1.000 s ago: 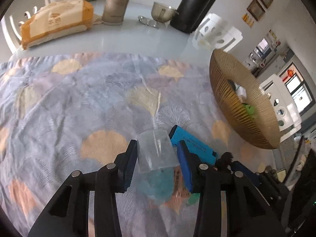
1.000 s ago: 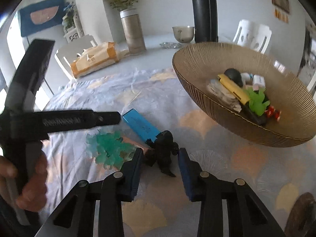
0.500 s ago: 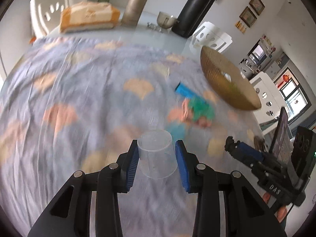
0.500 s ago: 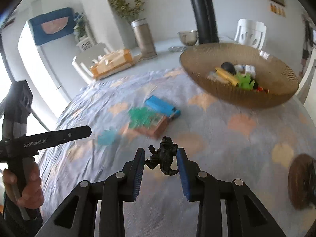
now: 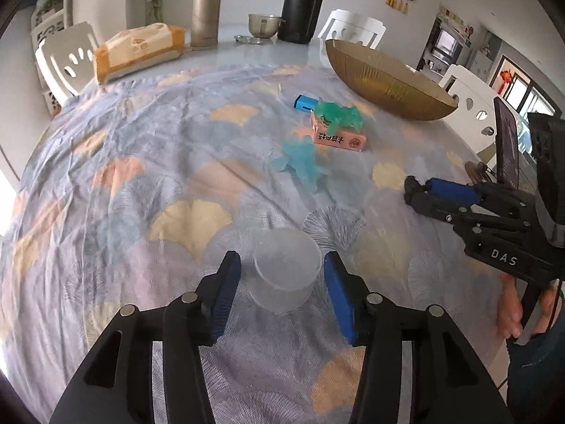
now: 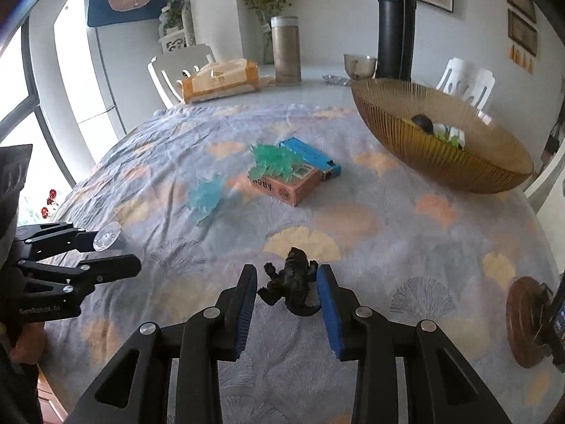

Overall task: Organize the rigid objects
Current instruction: 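Carry the cup with the left tool while the right tool carries the dinosaur over the bowl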

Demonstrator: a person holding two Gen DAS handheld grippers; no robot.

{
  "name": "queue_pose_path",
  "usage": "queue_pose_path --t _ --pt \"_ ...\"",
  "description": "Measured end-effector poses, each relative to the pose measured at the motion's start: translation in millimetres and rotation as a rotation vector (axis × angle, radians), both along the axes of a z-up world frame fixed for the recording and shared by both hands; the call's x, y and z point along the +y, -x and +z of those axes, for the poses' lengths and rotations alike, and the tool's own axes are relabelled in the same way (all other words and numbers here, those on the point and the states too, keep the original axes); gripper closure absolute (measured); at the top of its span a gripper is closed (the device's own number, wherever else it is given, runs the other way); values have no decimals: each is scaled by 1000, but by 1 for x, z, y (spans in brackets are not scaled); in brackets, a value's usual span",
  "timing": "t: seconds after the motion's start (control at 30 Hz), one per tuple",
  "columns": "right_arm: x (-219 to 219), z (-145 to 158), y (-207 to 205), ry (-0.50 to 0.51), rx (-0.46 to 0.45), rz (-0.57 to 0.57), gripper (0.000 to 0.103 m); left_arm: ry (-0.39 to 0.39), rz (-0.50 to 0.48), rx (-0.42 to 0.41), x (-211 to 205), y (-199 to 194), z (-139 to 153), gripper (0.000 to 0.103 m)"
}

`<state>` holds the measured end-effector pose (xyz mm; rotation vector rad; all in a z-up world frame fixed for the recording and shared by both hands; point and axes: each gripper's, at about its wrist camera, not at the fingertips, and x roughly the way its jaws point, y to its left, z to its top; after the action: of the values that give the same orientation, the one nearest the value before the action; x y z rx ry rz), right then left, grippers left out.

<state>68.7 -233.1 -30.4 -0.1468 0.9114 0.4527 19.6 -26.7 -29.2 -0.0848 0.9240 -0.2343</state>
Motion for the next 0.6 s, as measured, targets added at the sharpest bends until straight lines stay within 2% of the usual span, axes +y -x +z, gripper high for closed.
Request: queue_pose_path --t 0.17,0.2,0.23,0.27,0.4,0.53,0.6 --pt "1 -5 -6 -10 40 -10 58 8 18 -12 3 2 0 56" --pt "1 -5 -6 -11 39 -13 58 0 19 -17 1 3 1 61" --pt "1 -3 -5 -11 25 -19 58 -8 21 -32 -1 5 2 68" --pt "1 -1 -3 -13 8 -19 66 -11 17 -42 -2 6 4 68" --pt "-8 10 5 -61 -48 -32 68 -32 10 -95 -9 10 17 68" --pt "-26 23 1 -150 -32 -76 68 -32 -23 -161 -23 3 51 68" --pt "-38 43 -4 -166 -63 -127 68 -18 -60 -217 -35 -7 78 68"
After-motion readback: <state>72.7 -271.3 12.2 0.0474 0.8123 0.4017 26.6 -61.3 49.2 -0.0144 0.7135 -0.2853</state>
